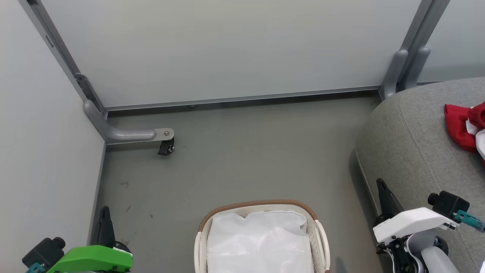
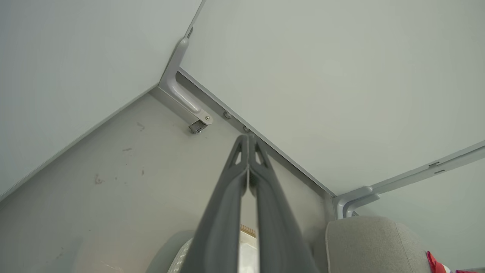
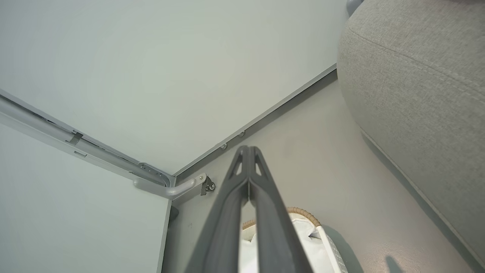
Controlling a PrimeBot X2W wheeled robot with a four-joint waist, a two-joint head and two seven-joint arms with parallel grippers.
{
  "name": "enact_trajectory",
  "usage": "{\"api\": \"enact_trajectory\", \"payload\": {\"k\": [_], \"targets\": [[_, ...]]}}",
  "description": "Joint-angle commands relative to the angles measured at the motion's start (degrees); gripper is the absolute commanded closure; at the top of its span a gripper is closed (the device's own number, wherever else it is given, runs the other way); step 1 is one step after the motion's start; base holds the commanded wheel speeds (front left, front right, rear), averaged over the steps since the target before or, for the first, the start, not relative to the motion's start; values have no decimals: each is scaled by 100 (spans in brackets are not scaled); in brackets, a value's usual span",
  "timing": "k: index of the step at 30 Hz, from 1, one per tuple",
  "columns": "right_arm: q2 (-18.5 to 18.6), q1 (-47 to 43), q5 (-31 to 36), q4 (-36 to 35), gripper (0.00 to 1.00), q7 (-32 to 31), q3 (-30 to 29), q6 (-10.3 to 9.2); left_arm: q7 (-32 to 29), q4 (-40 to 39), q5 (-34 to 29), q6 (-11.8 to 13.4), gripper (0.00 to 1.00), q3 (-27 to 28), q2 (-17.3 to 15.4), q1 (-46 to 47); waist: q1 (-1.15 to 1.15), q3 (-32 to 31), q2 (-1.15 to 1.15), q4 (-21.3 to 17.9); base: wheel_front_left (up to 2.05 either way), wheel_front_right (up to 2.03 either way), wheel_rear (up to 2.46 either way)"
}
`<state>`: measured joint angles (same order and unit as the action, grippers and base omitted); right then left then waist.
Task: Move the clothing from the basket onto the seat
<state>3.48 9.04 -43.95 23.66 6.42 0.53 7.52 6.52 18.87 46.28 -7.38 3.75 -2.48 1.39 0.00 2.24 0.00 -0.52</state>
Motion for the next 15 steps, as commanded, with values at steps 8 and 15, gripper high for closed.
{"api": "enact_trajectory", "payload": {"k": [8, 15], "targets": [[12, -4, -710, -219, 100, -192, -120, -1, -190, -141, 668, -7, 100, 66, -38, 210, 0, -19, 0, 5, 0, 0, 0], [4, -44, -1193, -310, 100, -323, -191, -2, -321, -184, 1124, -8, 100, 92, -40, 250, 0, -35, 0, 9, 0, 0, 0]]}}
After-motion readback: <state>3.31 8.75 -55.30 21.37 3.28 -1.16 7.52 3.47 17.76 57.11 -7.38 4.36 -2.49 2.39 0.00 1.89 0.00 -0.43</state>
